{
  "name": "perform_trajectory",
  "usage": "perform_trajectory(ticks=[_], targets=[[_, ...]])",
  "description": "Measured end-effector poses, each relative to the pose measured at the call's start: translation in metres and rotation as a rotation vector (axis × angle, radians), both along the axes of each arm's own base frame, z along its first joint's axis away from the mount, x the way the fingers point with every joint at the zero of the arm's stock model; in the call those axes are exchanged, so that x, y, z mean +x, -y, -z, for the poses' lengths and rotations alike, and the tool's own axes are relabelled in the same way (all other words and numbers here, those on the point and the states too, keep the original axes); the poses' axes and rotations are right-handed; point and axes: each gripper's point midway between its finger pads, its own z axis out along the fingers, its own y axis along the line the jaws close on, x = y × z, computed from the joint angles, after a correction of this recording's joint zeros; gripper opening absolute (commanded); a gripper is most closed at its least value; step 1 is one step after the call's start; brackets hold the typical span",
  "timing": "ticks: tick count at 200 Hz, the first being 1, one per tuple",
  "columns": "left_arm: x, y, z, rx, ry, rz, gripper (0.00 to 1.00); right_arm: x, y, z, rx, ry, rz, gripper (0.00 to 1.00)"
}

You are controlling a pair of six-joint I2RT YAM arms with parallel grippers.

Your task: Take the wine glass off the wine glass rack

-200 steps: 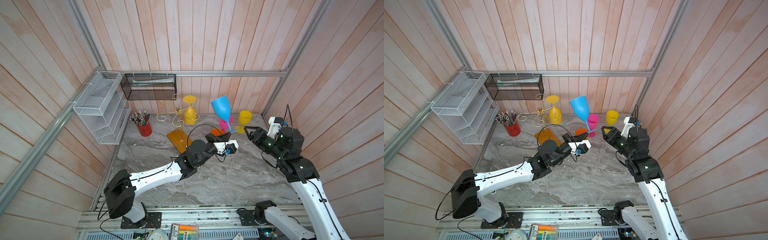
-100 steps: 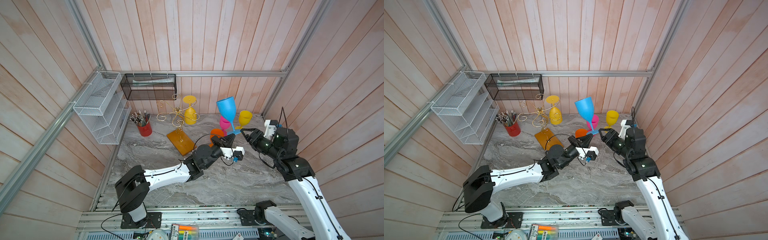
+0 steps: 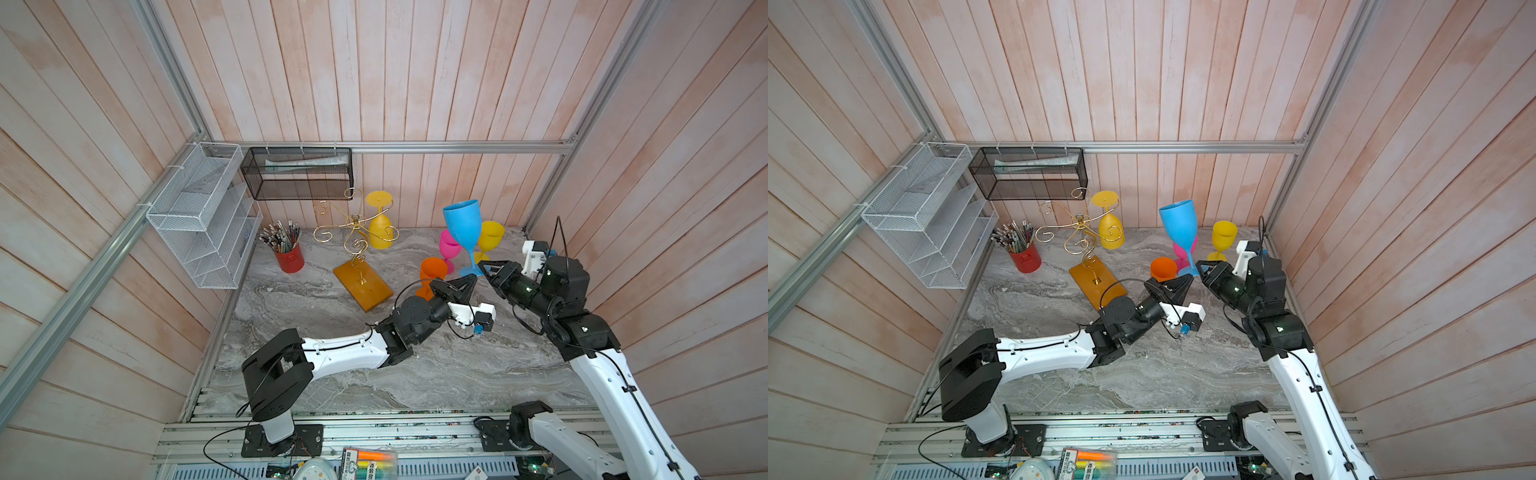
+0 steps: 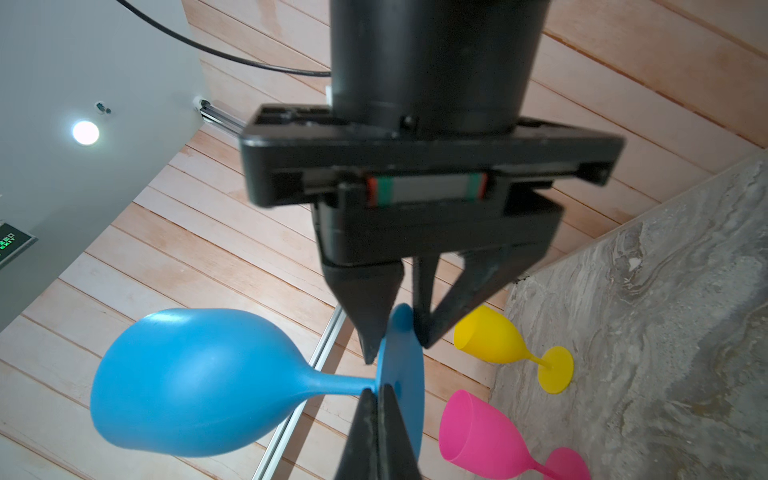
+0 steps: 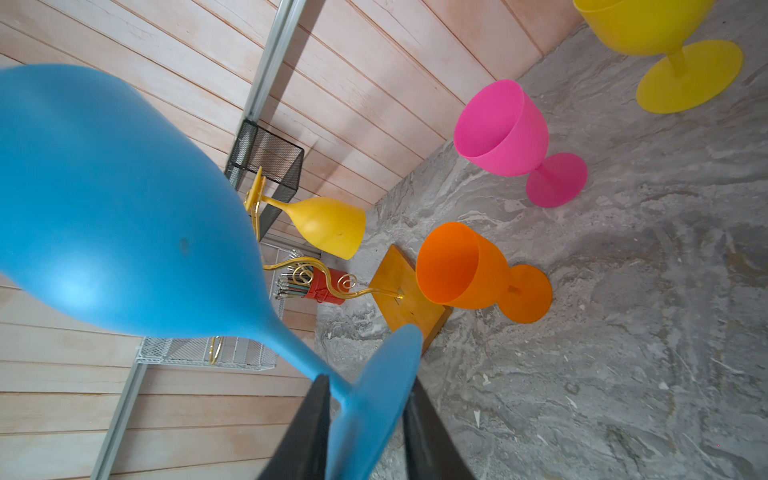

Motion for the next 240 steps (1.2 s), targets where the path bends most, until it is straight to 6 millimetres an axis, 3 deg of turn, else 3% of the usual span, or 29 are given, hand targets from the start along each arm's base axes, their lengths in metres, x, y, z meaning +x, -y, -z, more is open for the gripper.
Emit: perform_trajectory(ticks=[13,23,47,56,74,104,151,210,240], targets=[[-0.001,0.002,0.005,0.011,-0.016,0.005,0.00,0.001,-0.001,-0.003,0.013,0.010,-0.003,0.00],[-0.001,0.003,0.009,0.012,-0.036,0.010,0.00,0.001,-0.003,-0.008,0.028,0.022,-0.007,0.00],[-0.003,0.003,0.002,-0.032,-0.078,0.021,0.18,0.003,-0.001,0.000,0.009,0.018,0.000,0.00],[-0.003,0.001,-0.003,-0.052,-0.102,0.024,0.28,0.004,-0.001,0.006,0.004,0.007,-0.001,0.00],[-0.003,-0.006,-0.013,-0.086,-0.145,0.022,0.60,0.004,-0.001,0.013,-0.003,-0.005,-0.001,0.00],[-0.010,-0.021,-0.032,-0.128,-0.227,0.042,0.88,0.001,0.002,0.013,-0.010,0.009,0.008,0.00],[-0.022,-0.055,-0.064,-0.191,-0.385,0.105,0.91,-0.005,0.009,0.002,-0.017,0.074,0.040,0.00],[-0.017,-0.105,-0.103,-0.321,-0.617,0.221,0.77,-0.010,0.014,0.004,-0.072,0.168,0.039,0.00],[-0.011,-0.119,-0.115,-0.369,-0.746,0.320,0.73,-0.014,0.017,0.000,-0.097,0.212,0.045,0.00]])
